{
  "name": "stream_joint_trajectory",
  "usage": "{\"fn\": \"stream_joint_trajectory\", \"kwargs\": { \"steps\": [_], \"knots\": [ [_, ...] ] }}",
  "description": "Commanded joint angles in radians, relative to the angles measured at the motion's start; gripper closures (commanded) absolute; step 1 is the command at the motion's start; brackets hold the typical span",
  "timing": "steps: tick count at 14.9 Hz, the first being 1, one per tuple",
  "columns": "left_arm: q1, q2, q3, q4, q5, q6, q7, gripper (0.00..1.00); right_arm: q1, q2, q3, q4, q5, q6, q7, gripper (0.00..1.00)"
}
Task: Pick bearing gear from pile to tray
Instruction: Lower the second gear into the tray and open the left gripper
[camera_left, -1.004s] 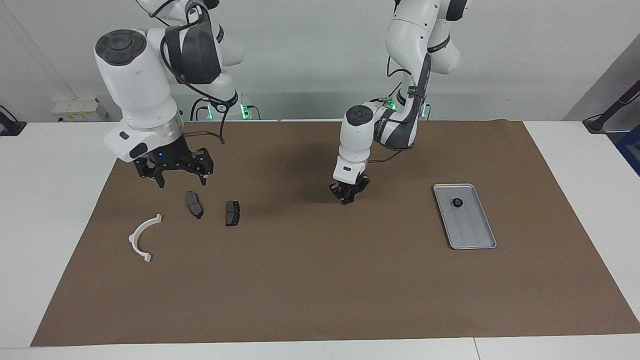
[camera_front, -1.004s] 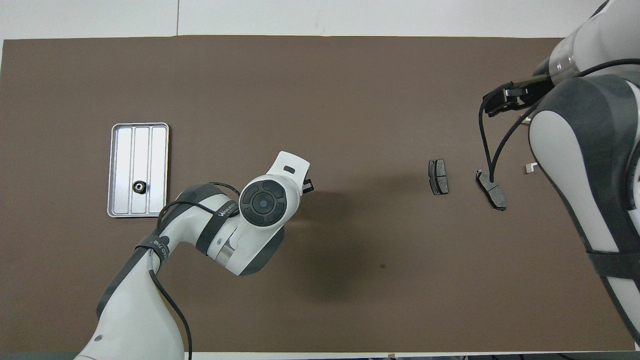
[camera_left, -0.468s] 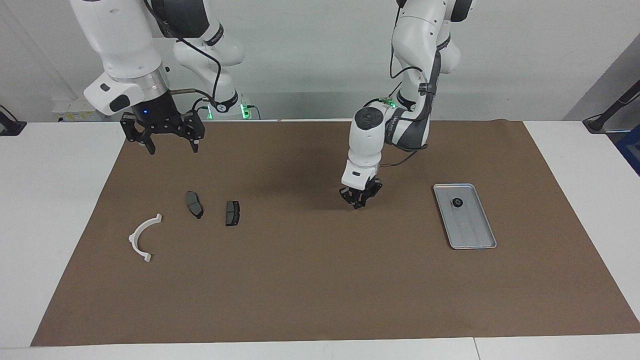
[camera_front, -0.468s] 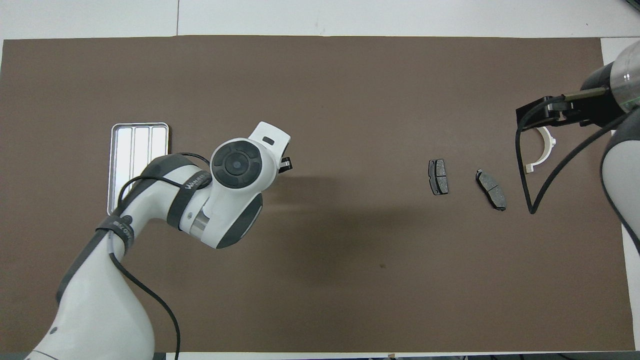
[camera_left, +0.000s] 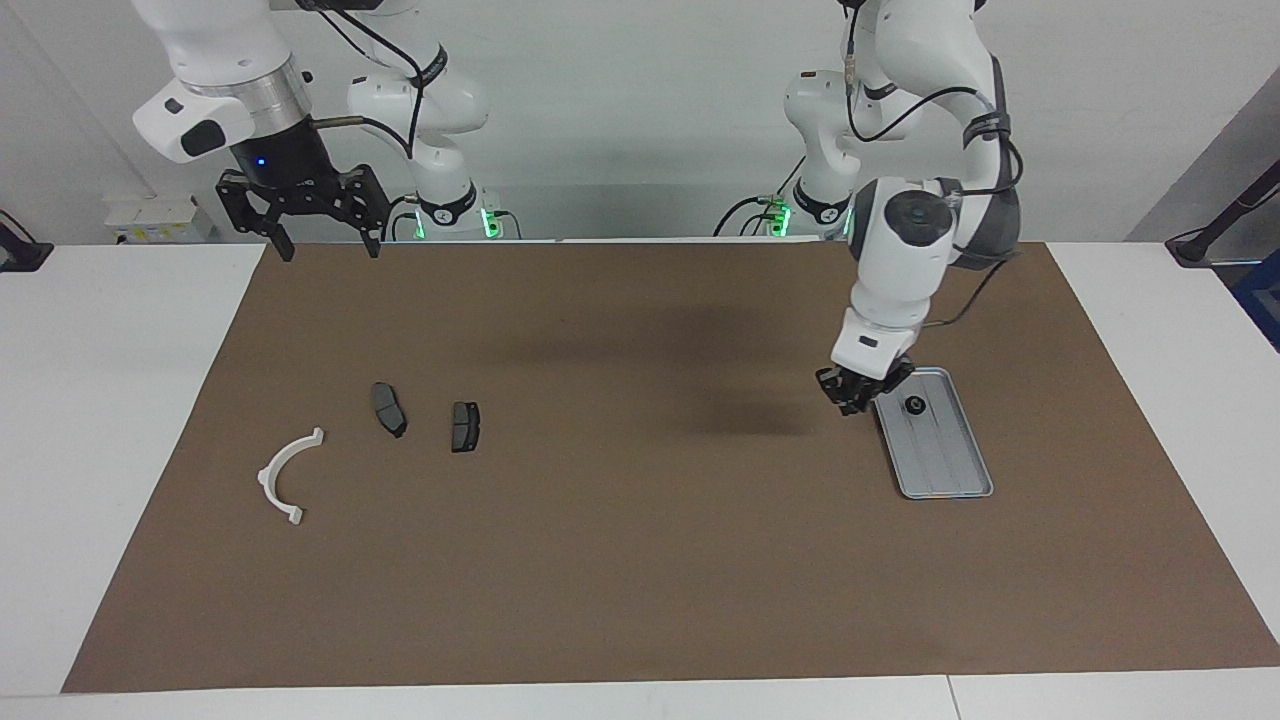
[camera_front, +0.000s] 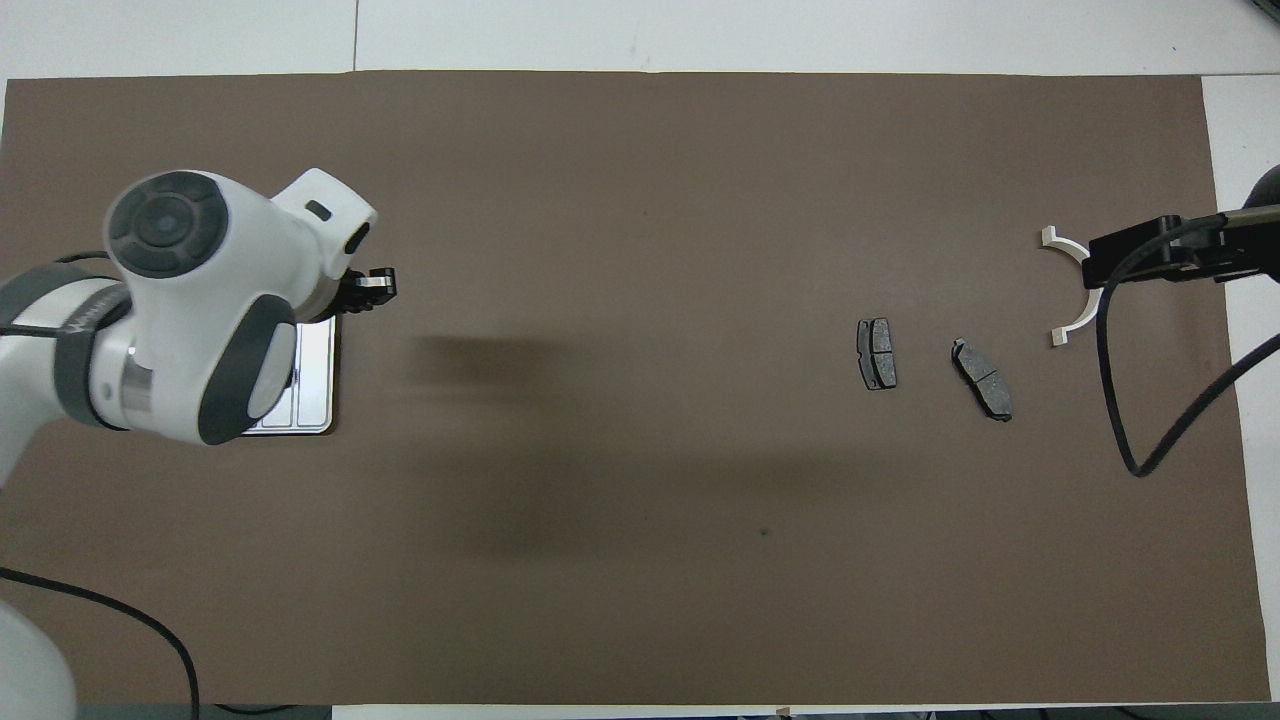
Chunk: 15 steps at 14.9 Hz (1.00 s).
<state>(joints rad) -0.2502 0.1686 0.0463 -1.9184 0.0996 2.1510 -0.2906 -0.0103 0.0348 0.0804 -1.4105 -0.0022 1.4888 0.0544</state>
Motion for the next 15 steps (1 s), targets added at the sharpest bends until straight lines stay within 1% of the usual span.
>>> {"fn": "stream_joint_trajectory", "kwargs": {
  "steps": [1,3,4,6,7,8,10,13,15],
  "knots": [
    [0.158,-0.012,-0.013,-0.025,-0.047,0.007,0.262,0.92,-0.126,-0.019,0.111,-0.044,0.024,0.014,-0.031,0.00],
    [0.230,-0.006,-0.013,-0.050,-0.072,0.056,0.376,0.92,-0.126,-0.019,0.111,-0.083,0.024,0.051,-0.028,0.00],
    [0.238,0.002,-0.011,-0.069,-0.072,0.096,0.384,0.92,-0.126,-0.019,0.111,-0.100,0.022,0.079,-0.028,0.00],
    [0.239,0.043,-0.011,-0.109,-0.072,0.199,0.384,0.92,-0.123,-0.012,0.107,-0.110,0.013,0.110,-0.027,0.00],
    [0.238,0.057,-0.011,-0.125,-0.072,0.242,0.383,0.91,-0.117,-0.012,0.098,-0.110,0.011,0.113,-0.025,0.00],
    [0.236,0.071,-0.011,-0.139,-0.072,0.275,0.377,0.90,-0.094,-0.010,0.072,-0.110,0.011,0.117,-0.025,0.00],
    [0.230,0.084,-0.011,-0.145,-0.074,0.299,0.360,0.90,-0.034,-0.009,0.009,-0.110,0.010,0.131,-0.022,0.00],
    [0.213,0.107,-0.011,-0.148,-0.074,0.339,0.315,0.90,-0.007,-0.004,-0.016,-0.110,0.010,0.142,-0.021,0.00],
    [0.210,0.109,-0.011,-0.157,-0.074,0.345,0.309,0.90,0.030,0.004,-0.066,-0.111,0.008,0.151,-0.024,0.00]
  ]
}}
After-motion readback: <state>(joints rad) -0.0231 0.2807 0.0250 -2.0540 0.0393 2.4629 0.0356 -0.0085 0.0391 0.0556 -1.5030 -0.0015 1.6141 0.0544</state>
